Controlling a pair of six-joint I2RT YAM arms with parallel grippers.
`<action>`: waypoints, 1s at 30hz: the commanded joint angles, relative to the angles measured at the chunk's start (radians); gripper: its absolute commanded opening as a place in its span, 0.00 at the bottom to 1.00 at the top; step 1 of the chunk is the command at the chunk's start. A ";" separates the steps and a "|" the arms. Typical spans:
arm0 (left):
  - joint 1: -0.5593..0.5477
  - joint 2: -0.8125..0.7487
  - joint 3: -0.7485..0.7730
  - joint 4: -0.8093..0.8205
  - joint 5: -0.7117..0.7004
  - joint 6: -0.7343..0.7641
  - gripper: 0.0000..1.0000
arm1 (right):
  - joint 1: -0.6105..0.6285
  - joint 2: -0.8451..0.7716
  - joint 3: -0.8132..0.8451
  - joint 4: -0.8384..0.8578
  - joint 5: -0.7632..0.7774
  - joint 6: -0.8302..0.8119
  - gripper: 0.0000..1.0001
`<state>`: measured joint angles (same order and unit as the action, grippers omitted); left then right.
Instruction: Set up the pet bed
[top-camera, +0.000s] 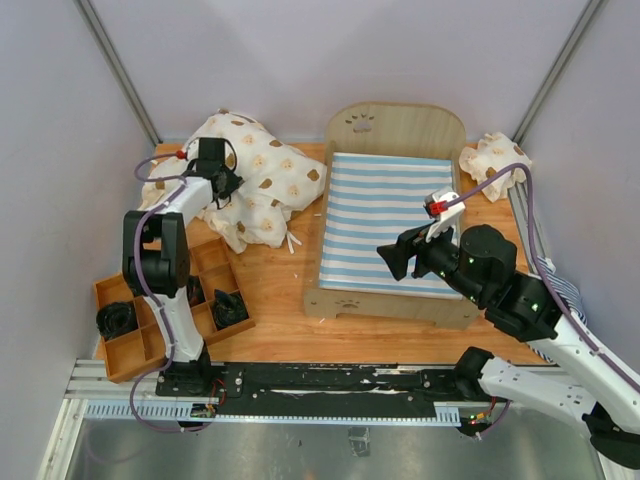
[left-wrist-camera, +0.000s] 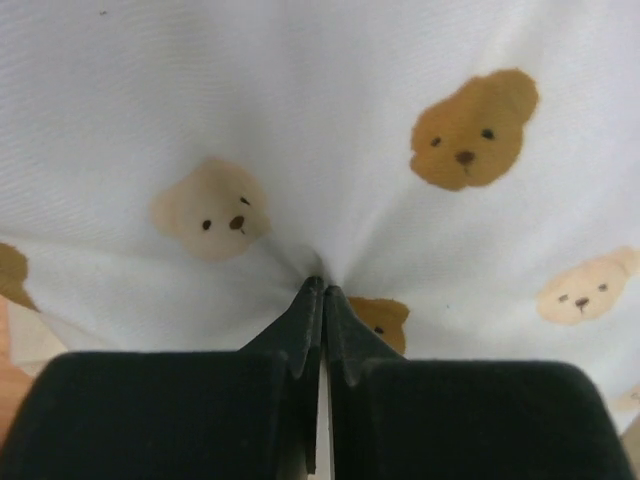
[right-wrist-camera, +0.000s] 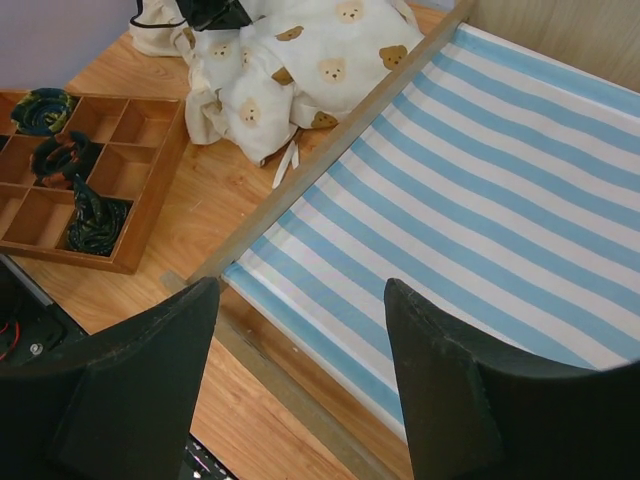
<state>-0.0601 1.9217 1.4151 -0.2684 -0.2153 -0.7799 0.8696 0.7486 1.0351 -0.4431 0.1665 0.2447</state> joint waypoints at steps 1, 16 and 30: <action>0.006 -0.125 -0.033 0.128 0.125 0.107 0.00 | 0.013 -0.010 0.006 0.033 0.014 0.011 0.68; -0.061 -0.725 -0.096 0.266 0.440 0.278 0.00 | 0.013 0.110 0.197 0.101 0.057 0.051 0.62; -0.209 -0.845 -0.142 0.511 0.907 0.029 0.00 | 0.013 0.078 0.180 0.111 0.200 0.029 0.62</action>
<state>-0.2398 1.0603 1.3144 0.1379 0.5453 -0.6842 0.8707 0.8562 1.2476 -0.3534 0.2863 0.2867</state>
